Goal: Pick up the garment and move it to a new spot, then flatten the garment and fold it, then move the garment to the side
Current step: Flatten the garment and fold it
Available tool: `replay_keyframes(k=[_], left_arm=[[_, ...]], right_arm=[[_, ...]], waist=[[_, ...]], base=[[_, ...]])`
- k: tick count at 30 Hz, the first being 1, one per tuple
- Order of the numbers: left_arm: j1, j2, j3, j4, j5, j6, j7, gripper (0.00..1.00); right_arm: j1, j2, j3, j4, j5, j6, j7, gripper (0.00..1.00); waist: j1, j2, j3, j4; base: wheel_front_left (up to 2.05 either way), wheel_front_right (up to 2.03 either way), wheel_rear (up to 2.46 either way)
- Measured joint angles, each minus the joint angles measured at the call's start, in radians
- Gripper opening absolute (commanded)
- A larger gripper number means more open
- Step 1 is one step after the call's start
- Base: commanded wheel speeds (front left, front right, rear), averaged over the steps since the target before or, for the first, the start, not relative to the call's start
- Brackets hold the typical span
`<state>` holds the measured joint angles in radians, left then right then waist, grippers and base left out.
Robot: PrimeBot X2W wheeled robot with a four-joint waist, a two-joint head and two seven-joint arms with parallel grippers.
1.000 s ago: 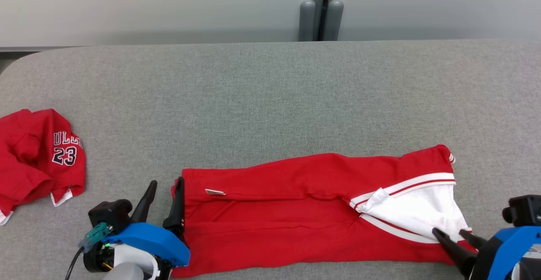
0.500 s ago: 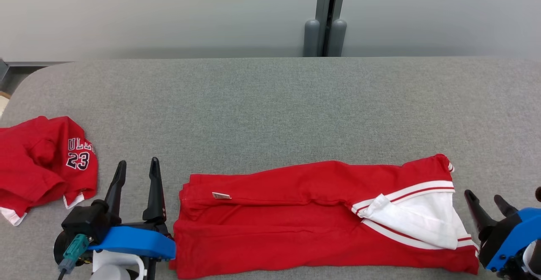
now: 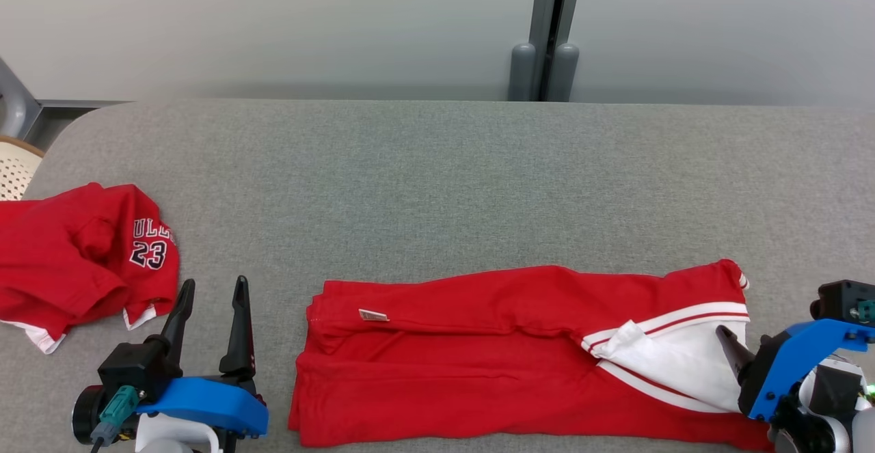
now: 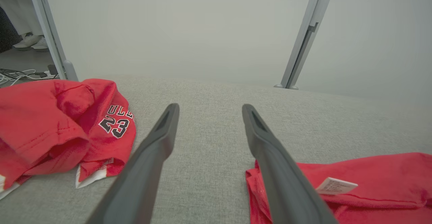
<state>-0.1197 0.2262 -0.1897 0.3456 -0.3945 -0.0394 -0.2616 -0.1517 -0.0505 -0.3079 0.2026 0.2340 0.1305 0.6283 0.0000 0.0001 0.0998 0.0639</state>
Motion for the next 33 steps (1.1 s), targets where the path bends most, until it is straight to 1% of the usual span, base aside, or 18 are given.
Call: replay_keyframes(k=[4,8,11,16,17,18,21,24,27,29,33], left_arm=[[0.002,-0.006,0.008,0.009,-0.002,-0.005,0.0,1.0],[0.005,-0.015,0.012,0.014,-0.002,-0.009,0.0,1.0],[0.005,-0.02,0.013,0.014,-0.002,-0.011,0.0,1.0],[0.005,-0.026,0.015,0.013,-0.001,-0.013,0.0,1.0],[0.005,-0.027,0.016,0.013,-0.001,-0.013,0.0,1.0],[0.004,-0.027,0.017,0.013,-0.001,-0.013,0.0,1.0],[0.004,-0.028,0.021,0.014,-0.001,-0.013,0.0,1.0],[0.004,-0.029,0.023,0.014,-0.001,-0.013,0.0,1.0],[0.004,-0.032,0.022,0.011,0.0,-0.013,0.0,1.0],[0.004,-0.031,0.023,0.008,0.001,-0.013,0.0,1.0],[0.007,-0.029,0.027,0.0,0.001,-0.013,0.0,1.0]], right_arm=[[-0.038,0.0,-0.012,0.075,-0.027,0.0,0.014,1.0],[-0.063,-0.002,-0.036,0.138,-0.08,0.0,0.031,1.0],[-0.072,-0.003,-0.033,0.168,-0.108,0.0,0.045,1.0],[-0.083,-0.018,0.006,0.188,-0.064,-0.002,0.071,1.0],[-0.084,-0.018,0.012,0.188,-0.056,-0.002,0.07,0.96],[-0.084,-0.02,0.016,0.188,-0.049,-0.002,0.068,0.65],[-0.088,-0.029,0.041,0.192,-0.029,-0.002,0.067,0.0],[-0.091,-0.038,0.059,0.185,-0.01,-0.001,0.066,0.0],[-0.082,-0.063,0.046,0.155,-0.01,0.0,0.056,0.0],[-0.074,-0.09,0.031,0.119,-0.012,0.0,0.047,0.0],[-0.034,-0.164,0.006,0.022,-0.041,0.0,0.055,0.0]], waist=[[0.0,0.0,0.005,0.013],[0.0,0.0,0.013,0.027],[0.0,0.0,0.021,0.035],[0.0,0.0,0.027,0.042],[0.0,0.0,0.029,0.042],[0.0,0.0,0.03,0.041],[0.0,0.0,0.031,0.036],[0.0,0.0,0.03,0.028],[0.0001,0.0,0.027,0.021],[0.0,0.0,0.024,0.016],[0.0,-0.0001,0.019,0.002]], base=[[0.0,0.0,0.0],[0.0,0.0,0.0],[0.0,0.0,0.0],[0.0,0.0,0.0],[0.0,0.0,0.0],[0.0,0.0,0.0],[0.0,0.0,0.0],[0.0,0.0,0.0],[0.0,0.0,0.0],[0.0,0.0,0.0],[0.0,0.0,0.0]])
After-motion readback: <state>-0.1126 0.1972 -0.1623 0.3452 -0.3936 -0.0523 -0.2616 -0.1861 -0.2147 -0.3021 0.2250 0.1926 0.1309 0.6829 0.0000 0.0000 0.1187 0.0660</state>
